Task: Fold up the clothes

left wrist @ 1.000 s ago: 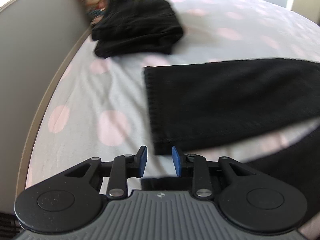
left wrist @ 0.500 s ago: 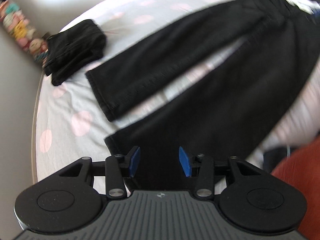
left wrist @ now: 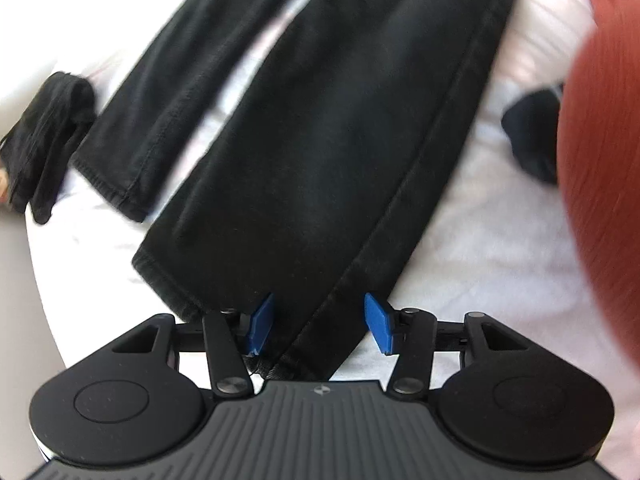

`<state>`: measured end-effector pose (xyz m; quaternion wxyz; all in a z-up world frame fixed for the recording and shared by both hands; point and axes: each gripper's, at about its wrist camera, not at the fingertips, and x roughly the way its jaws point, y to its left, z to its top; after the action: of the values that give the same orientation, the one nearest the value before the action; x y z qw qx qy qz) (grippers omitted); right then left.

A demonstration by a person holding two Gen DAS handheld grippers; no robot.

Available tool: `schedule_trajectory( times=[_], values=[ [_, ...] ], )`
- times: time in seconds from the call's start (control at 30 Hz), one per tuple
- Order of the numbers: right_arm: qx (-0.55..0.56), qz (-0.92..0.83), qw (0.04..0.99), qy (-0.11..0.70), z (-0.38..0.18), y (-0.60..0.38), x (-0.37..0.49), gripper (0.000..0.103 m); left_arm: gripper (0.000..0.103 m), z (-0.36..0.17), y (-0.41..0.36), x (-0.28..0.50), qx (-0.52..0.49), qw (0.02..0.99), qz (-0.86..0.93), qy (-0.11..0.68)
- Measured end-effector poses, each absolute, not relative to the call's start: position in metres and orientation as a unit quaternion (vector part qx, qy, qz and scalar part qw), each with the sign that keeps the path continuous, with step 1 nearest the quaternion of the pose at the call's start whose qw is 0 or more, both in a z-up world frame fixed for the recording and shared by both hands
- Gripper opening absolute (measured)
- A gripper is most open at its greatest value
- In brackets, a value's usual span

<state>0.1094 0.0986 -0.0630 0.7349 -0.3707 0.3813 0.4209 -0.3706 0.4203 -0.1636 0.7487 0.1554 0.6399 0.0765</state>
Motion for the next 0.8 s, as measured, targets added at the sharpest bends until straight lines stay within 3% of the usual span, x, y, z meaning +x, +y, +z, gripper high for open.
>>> schedule_trajectory(
  times=[0.13, 0.27, 0.33, 0.37, 0.8],
  values=[
    [-0.370, 0.409, 0.739, 0.386, -0.066, 0.100, 0.113, 0.060, 0.055, -0.171, 0.424, -0.370, 0.164, 0.746, 0.055, 0.643],
    [-0.359, 0.399, 0.748, 0.390, -0.068, 0.099, 0.119, 0.061, 0.021, -0.170, 0.434, -0.374, 0.122, 0.747, 0.051, 0.652],
    [-0.351, 0.397, 0.752, 0.392, -0.069, 0.098, 0.121, 0.061, 0.014, -0.170, 0.432, -0.376, 0.128, 0.747, 0.060, 0.650],
    [-0.350, 0.396, 0.753, 0.392, -0.069, 0.098, 0.121, 0.061, 0.003, -0.169, 0.430, -0.378, 0.135, 0.746, 0.067, 0.648],
    [-0.337, 0.396, 0.765, 0.379, -0.061, 0.093, 0.117, 0.061, 0.002, -0.102, 0.425, -0.397, 0.070, 0.776, 0.105, 0.618]
  ],
)
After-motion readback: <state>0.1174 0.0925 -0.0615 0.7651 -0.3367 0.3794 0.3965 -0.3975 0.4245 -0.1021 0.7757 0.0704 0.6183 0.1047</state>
